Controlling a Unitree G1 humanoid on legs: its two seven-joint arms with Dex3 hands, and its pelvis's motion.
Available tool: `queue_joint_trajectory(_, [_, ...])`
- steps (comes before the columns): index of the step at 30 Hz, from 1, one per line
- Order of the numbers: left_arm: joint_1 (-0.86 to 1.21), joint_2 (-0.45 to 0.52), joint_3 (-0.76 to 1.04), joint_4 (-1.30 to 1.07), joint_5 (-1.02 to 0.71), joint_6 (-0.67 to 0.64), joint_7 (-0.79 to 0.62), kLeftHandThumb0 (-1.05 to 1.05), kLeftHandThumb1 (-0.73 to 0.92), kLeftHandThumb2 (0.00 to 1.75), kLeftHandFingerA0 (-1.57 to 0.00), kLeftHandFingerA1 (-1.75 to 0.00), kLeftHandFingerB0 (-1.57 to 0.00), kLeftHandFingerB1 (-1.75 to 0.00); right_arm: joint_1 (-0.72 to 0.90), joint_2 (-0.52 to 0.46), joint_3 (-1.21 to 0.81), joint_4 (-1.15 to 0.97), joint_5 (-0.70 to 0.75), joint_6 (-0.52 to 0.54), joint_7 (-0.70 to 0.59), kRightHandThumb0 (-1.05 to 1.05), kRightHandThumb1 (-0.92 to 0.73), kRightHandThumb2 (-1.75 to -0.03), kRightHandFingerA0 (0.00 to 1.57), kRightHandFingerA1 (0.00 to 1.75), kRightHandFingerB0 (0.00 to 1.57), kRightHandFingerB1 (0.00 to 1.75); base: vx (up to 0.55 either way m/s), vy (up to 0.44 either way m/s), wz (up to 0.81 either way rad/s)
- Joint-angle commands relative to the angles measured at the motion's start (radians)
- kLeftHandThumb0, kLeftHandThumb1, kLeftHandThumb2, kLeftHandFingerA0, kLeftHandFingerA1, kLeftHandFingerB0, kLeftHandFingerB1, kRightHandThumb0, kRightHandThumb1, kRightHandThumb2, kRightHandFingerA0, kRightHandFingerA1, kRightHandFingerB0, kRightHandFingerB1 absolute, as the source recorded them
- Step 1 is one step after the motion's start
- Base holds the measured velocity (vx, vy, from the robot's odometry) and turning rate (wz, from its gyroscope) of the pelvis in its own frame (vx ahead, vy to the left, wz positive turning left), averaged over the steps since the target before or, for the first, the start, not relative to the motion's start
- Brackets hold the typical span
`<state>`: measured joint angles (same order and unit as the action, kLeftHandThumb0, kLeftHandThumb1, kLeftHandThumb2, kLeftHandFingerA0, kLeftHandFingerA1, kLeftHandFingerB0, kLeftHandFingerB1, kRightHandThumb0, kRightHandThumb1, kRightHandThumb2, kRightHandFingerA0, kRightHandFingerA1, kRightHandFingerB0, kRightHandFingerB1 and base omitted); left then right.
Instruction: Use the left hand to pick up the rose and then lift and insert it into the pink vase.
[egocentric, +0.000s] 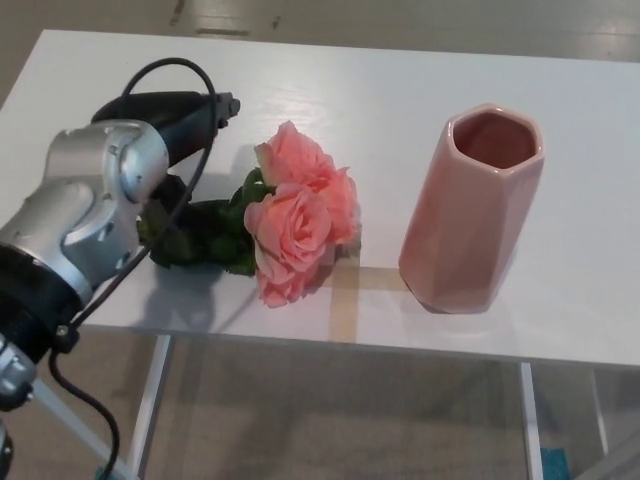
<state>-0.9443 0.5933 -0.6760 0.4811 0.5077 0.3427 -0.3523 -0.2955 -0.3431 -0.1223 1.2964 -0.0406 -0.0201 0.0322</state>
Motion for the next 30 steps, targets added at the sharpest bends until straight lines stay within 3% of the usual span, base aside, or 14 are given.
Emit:
queue_joint_trajectory(1, [0.019, -0.033, 0.008, 0.028, 0.067, 0.003, -0.021, -0.54, 0.36, 0.68, 0.0, 0.0, 0.0, -0.1, 0.002, -0.007, -0.01, 0.006, 0.004, 0.015, 0.009, -0.38, -0.54, -0.94, 0.62, 0.67, 0.44, 0.58, 0.0, 0.0, 0.0])
queue_joint_trajectory(18, [0.077, -0.106, 0.023, 0.088, 0.115, -0.007, -0.041, -0.53, 0.35, 0.7, 0.0, -0.04, 0.0, -0.14, 0.001, -0.006, -0.016, 0.003, 0.004, 0.013, 0.012, -0.37, -0.54, -0.95, 0.62, 0.67, 0.44, 0.58, 0.0, 0.0, 0.0])
queue_joint_trajectory(19, [0.081, -0.109, 0.021, 0.093, 0.119, -0.009, -0.04, -0.51, 0.42, 0.53, 0.0, -0.06, 0.0, -0.19, 0.0, -0.005, -0.018, 0.004, 0.006, 0.014, 0.012, -0.37, -0.54, -0.95, 0.62, 0.67, 0.44, 0.58, 0.0, 0.0, 0.0])
queue_joint_trajectory(21, [0.09, -0.113, 0.017, 0.103, 0.129, -0.018, -0.035, -0.51, 0.34, 0.72, 0.0, -0.14, 0.0, -0.19, 0.0, -0.004, -0.015, 0.005, 0.002, 0.014, 0.007, -0.38, -0.54, -0.95, 0.62, 0.67, 0.44, 0.58, 0.0, 0.0, 0.0])
queue_joint_trajectory(23, [0.096, -0.115, 0.016, 0.105, 0.136, -0.023, -0.036, -0.53, 0.34, 0.68, -0.04, -0.18, 0.0, -0.18, -0.001, -0.003, -0.014, 0.007, 0.001, 0.015, 0.005, -0.38, -0.54, -0.95, 0.62, 0.67, 0.44, 0.58, 0.0, 0.0, 0.0])
queue_joint_trajectory(24, [0.1, -0.116, 0.009, 0.113, 0.145, -0.035, -0.033, -0.55, 0.41, 0.69, -0.1, -0.37, -0.05, -0.22, 0.0, -0.004, -0.014, 0.004, 0.002, 0.014, 0.006, -0.38, -0.54, -0.95, 0.61, 0.67, 0.43, 0.58, 0.0, 0.0, 0.0])
queue_joint_trajectory(25, [0.101, -0.118, 0.009, 0.119, 0.148, -0.041, -0.031, -0.55, 0.41, 0.69, -0.1, -0.37, -0.05, -0.22, 0.0, -0.004, -0.014, 0.005, 0.002, 0.014, 0.005, -0.38, -0.54, -0.95, 0.61, 0.67, 0.43, 0.58, 0.0, 0.0, 0.0])
queue_joint_trajectory(26, [0.096, -0.124, 0.011, 0.139, 0.146, -0.057, -0.024, -0.5, 0.48, 0.72, -0.28, -0.42, -0.06, -0.3, -0.003, -0.003, -0.016, 0.005, 0.003, 0.016, 0.007, -0.38, -0.54, -0.95, 0.61, 0.67, 0.43, 0.58, 0.0, 0.0, 0.0])
queue_joint_trajectory(27, [0.093, -0.134, 0.018, 0.162, 0.138, -0.072, -0.015, -0.29, 0.47, 0.92, -0.51, -0.63, -0.02, -0.43, -0.003, -0.004, -0.013, 0.005, 0.0, 0.015, 0.008, -0.38, -0.54, -0.94, 0.61, 0.67, 0.43, 0.58, 0.0, 0.0, 0.0])
queue_joint_trajectory(28, [0.093, -0.142, 0.03, 0.176, 0.126, -0.082, -0.009, -0.31, 0.69, 0.61, -0.79, -0.77, -0.23, -0.29, -0.005, -0.005, -0.015, 0.005, 0.003, 0.016, 0.009, -0.38, -0.54, -0.94, 0.61, 0.67, 0.43, 0.58, 0.0, 0.0, 0.0])
queue_joint_trajectory(29, [0.097, -0.147, 0.042, 0.184, 0.119, -0.093, -0.002, -0.27, 0.73, 0.63, -0.69, -1.2, -0.28, -0.31, -0.005, -0.005, -0.016, 0.004, 0.004, 0.016, 0.011, -0.38, -0.54, -0.94, 0.61, 0.67, 0.43, 0.58, 0.0, 0.0, 0.0])
queue_joint_trajectory(30, [0.102, -0.149, 0.049, 0.186, 0.114, -0.101, 0.003, -0.27, 0.73, 0.63, -0.69, -1.2, -0.28, -0.31, -0.005, -0.005, -0.015, 0.004, 0.003, 0.016, 0.013, -0.38, -0.54, -0.94, 0.61, 0.67, 0.43, 0.58, 0.0, 0.0, 0.0])
